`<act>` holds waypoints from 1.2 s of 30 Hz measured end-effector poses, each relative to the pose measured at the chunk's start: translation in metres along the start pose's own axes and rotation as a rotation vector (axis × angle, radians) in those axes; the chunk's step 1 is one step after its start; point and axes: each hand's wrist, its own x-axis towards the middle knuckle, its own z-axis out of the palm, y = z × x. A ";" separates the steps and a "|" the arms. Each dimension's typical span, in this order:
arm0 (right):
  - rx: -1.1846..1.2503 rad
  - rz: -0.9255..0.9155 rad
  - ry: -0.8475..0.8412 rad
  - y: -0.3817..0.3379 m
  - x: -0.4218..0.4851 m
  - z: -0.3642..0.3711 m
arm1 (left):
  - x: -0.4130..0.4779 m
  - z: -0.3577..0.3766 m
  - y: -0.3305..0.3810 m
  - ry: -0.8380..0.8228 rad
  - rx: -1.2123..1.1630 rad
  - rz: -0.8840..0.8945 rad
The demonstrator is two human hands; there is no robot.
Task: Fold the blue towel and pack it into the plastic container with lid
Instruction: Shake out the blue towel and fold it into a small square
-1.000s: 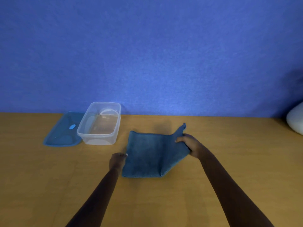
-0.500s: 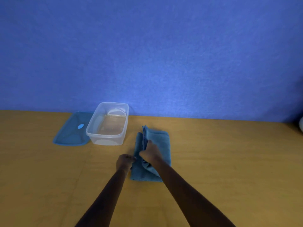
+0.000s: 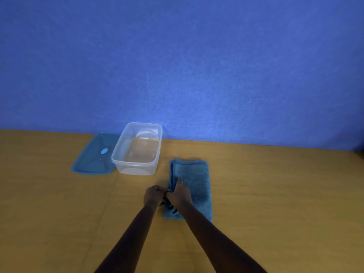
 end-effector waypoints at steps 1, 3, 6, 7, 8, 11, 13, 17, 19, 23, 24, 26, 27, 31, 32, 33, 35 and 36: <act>0.013 0.004 -0.003 0.000 0.000 0.001 | 0.000 -0.001 0.000 -0.004 0.000 0.002; 0.042 0.008 -0.006 0.000 0.000 0.001 | -0.001 -0.002 0.001 -0.009 -0.008 -0.003; 0.111 0.028 -0.047 0.002 0.000 0.002 | -0.003 -0.003 0.004 -0.013 -0.011 0.005; 0.155 0.031 -0.059 0.003 -0.001 0.002 | -0.004 -0.002 0.006 0.003 0.025 0.030; 0.202 0.027 -0.061 0.004 -0.001 0.002 | -0.006 -0.001 0.007 0.033 0.105 0.070; 0.269 -0.036 0.021 0.008 -0.005 -0.003 | -0.017 0.007 0.011 0.179 0.433 0.231; 0.159 -0.128 0.173 0.015 -0.006 -0.009 | -0.024 0.017 0.014 0.269 0.590 0.395; -0.176 -0.278 0.390 0.036 -0.002 -0.022 | -0.026 0.035 0.009 0.258 0.781 0.796; -0.378 -0.272 0.366 0.049 0.003 -0.026 | -0.023 0.042 0.004 0.132 0.959 0.874; -0.503 -0.177 0.222 0.076 0.004 -0.021 | -0.015 0.045 -0.017 -0.028 1.269 0.834; -0.506 -0.170 0.200 0.081 0.002 -0.018 | -0.016 0.041 -0.020 -0.002 1.290 0.826; -0.501 -0.173 0.188 0.089 0.001 -0.016 | -0.020 0.033 -0.024 0.095 1.284 0.875; -0.498 -0.180 0.191 0.091 0.002 -0.016 | -0.021 0.031 -0.024 0.124 1.299 0.907; -0.471 -0.198 0.207 0.094 0.002 -0.016 | -0.027 0.031 -0.024 0.199 1.263 0.915; -0.471 -0.199 0.207 0.094 0.002 -0.016 | -0.028 0.031 -0.025 0.209 1.243 0.879; -0.474 -0.199 0.205 0.095 0.002 -0.017 | -0.027 0.032 -0.026 0.220 1.212 0.851; -0.481 -0.198 0.195 0.095 0.002 -0.017 | -0.025 0.034 -0.029 0.165 1.157 0.747; -0.480 -0.199 0.190 0.095 0.002 -0.018 | -0.023 0.034 -0.031 0.137 1.142 0.688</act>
